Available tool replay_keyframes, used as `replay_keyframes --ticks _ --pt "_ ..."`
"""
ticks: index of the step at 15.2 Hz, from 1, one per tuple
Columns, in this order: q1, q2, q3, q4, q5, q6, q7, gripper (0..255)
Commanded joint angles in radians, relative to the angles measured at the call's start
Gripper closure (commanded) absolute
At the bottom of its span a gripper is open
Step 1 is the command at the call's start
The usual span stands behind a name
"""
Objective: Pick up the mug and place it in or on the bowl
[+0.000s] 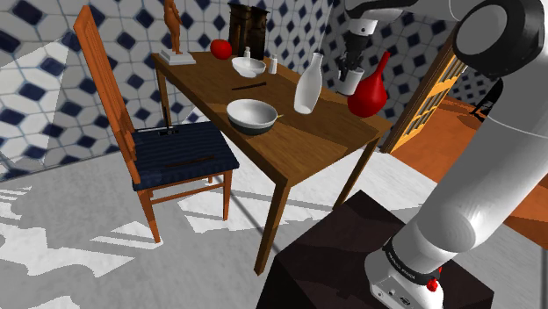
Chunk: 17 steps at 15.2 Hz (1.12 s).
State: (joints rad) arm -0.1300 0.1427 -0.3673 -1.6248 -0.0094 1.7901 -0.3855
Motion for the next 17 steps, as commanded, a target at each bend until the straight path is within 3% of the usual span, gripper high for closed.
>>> replay_keyframes --ticks 1,4,17 --pt "-0.002 0.003 -0.001 0.034 0.001 -0.031 -0.003 255" --pt "-0.003 0.005 -0.002 0.066 0.003 -0.061 -0.005 255" --pt "0.172 -0.041 0.128 0.04 -0.034 -0.094 0.3 255"
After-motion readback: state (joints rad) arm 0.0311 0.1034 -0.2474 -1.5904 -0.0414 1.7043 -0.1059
